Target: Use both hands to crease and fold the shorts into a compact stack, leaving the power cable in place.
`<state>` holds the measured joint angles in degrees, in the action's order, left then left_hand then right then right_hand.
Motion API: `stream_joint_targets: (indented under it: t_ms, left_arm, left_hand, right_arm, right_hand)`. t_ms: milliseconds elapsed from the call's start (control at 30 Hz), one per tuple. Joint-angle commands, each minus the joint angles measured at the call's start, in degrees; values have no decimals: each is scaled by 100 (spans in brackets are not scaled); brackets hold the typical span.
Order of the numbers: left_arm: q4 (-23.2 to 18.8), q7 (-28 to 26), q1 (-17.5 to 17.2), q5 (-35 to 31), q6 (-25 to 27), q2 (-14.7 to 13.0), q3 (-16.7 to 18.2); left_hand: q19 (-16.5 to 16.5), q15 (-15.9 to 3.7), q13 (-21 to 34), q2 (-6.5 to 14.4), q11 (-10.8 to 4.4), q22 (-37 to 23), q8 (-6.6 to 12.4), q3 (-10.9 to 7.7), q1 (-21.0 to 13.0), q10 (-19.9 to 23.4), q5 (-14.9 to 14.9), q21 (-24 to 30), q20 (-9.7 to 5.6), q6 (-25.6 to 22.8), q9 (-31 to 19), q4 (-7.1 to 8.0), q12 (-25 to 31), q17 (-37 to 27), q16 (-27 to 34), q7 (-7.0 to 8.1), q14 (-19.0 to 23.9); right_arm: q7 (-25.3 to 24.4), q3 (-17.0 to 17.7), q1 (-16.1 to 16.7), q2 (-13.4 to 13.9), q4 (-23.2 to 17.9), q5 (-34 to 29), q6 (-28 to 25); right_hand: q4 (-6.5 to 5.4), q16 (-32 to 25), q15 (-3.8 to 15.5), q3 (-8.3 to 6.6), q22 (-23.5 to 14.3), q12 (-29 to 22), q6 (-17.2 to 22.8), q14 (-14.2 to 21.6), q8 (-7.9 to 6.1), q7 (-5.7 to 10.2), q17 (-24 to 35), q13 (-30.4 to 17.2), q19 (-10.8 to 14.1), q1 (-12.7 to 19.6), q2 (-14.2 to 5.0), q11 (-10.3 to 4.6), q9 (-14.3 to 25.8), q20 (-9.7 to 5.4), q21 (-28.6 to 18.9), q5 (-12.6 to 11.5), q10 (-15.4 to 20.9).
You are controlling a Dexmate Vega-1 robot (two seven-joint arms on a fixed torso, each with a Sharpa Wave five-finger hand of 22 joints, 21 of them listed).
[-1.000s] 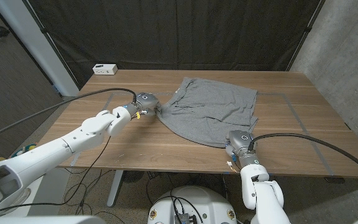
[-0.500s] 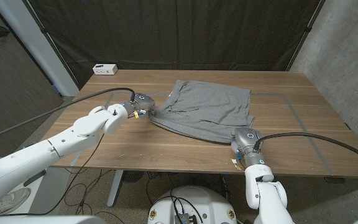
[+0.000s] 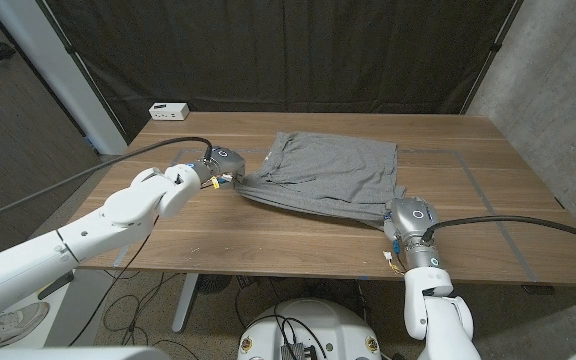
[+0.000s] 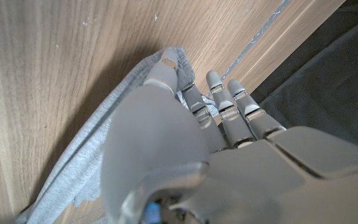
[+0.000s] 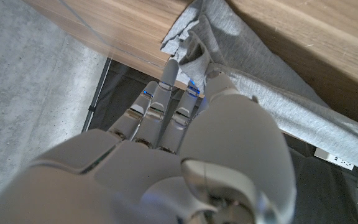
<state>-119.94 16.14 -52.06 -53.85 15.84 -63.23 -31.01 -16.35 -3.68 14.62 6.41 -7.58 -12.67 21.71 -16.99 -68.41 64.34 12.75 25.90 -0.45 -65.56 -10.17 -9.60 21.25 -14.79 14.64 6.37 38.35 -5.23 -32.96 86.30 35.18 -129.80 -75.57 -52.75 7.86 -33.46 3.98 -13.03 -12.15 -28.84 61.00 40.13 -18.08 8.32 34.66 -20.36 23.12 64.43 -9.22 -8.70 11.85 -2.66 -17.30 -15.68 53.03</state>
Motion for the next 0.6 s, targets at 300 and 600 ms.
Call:
stream_joint_targets:
  t_ms: [300, 600]
  left_arm:
    - [-1070, 342, -854, 462, 506, -540, 912]
    - [-1430, 255, -1255, 726, 655, -763, 1298]
  left_hand:
    - [24, -1001, 678, 20, -351, -28, -73, 56, -100, 507, -27, 43, -11, -137, -6, 25, 231, -23, 15, -63, -46]
    - [50, -1002, 672, 22, -352, -37, -124, 78, -121, 494, -39, 58, 12, -137, -5, 36, 219, -31, 19, -68, -55]
  right_arm:
    - [-425, 130, 70, 224, -151, 45, -224]
    - [-732, 211, 146, 255, -229, 86, -219]
  right_hand:
    - [-49, 78, 914, 17, -9, -83, 2, 47, -3, 118, 56, -87, -54, 81, 23, -45, 80, -214, -64, -55, 57]
    - [-61, 118, 921, 41, -10, -166, 13, 73, 3, 123, 89, -141, -77, 109, 20, -23, 101, -219, -76, -79, 164]
